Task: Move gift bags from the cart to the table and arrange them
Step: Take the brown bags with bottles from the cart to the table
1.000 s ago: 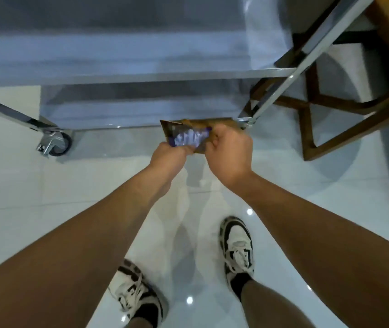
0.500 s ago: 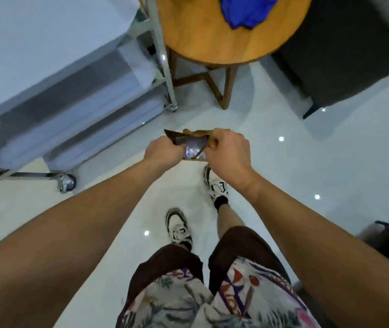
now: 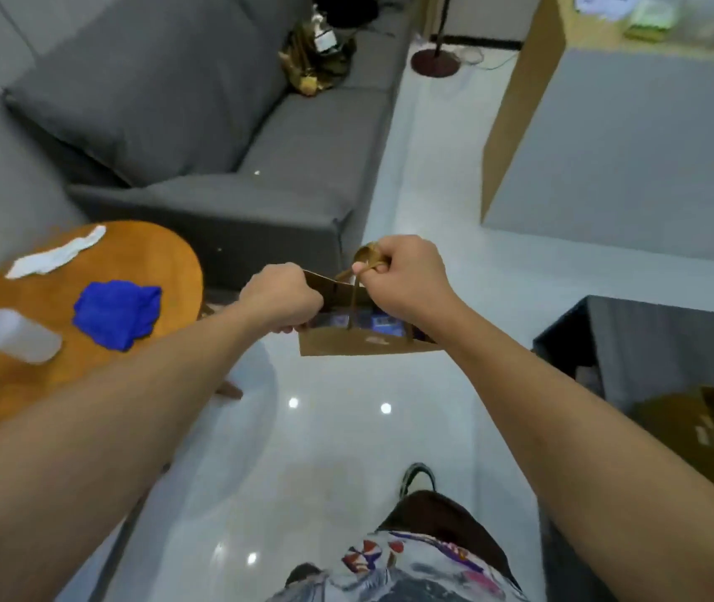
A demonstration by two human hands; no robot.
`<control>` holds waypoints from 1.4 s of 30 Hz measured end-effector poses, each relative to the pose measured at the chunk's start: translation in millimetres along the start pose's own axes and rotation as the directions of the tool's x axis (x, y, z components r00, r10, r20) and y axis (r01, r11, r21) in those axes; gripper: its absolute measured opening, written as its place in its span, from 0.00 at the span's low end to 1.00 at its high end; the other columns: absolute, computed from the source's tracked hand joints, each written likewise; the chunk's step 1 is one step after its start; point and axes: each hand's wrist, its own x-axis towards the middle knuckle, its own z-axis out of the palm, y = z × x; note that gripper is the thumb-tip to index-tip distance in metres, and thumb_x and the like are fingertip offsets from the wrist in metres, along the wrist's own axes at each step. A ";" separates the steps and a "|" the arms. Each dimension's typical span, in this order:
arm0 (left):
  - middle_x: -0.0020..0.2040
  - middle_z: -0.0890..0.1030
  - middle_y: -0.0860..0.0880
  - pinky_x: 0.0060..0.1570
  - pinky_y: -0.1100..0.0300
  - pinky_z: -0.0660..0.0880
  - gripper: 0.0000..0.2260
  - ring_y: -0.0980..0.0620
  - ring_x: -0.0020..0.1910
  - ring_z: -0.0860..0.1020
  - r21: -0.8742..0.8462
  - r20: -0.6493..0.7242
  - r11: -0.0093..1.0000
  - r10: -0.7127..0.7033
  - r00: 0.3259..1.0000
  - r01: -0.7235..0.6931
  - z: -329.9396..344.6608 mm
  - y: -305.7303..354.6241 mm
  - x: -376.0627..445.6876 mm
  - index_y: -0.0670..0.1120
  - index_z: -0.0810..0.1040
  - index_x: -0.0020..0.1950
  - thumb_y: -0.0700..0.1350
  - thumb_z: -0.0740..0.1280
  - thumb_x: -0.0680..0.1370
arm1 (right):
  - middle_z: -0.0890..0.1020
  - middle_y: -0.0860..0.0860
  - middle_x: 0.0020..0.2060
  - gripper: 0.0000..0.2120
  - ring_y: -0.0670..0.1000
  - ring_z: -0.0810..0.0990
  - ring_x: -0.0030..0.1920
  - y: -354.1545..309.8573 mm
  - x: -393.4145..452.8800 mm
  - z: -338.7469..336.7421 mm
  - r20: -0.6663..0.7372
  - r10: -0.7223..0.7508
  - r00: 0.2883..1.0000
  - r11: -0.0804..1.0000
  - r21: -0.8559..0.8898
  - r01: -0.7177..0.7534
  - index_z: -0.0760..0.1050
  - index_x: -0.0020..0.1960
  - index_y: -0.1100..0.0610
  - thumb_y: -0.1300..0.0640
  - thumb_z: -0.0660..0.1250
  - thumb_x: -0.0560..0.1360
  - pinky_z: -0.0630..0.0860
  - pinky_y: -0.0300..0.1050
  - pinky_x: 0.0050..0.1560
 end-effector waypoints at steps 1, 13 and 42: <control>0.37 0.83 0.47 0.36 0.58 0.81 0.06 0.50 0.36 0.83 0.046 0.003 0.998 0.045 0.999 -0.045 -2.0 33.9 12.1 0.47 0.78 0.44 0.47 0.67 0.78 | 0.78 0.49 0.30 0.15 0.52 0.79 0.37 13.3 10.7 -26.0 -0.009 0.021 1.000 1.000 -0.009 -0.021 0.73 0.31 0.53 0.54 0.70 0.76 0.82 0.53 0.42; 0.28 0.83 0.48 0.37 0.55 0.84 0.07 0.50 0.33 0.85 0.259 0.376 0.797 0.436 0.817 -0.545 58.2 368.0 117.3 0.41 0.81 0.41 0.41 0.64 0.72 | 0.79 0.55 0.37 0.03 0.58 0.78 0.39 170.4 86.9 -259.3 -0.126 0.279 0.952 0.829 -0.468 -0.305 0.77 0.40 0.59 0.64 0.65 0.70 0.71 0.45 0.34; 0.35 0.82 0.47 0.37 0.58 0.80 0.07 0.50 0.35 0.82 0.249 0.724 0.167 0.622 0.298 -0.954 275.4 772.7 220.9 0.44 0.80 0.40 0.44 0.65 0.76 | 0.70 0.51 0.26 0.19 0.51 0.76 0.32 438.7 131.5 -440.5 -0.599 0.800 -0.016 0.509 0.693 -0.511 0.69 0.32 0.56 0.52 0.73 0.75 0.80 0.60 0.44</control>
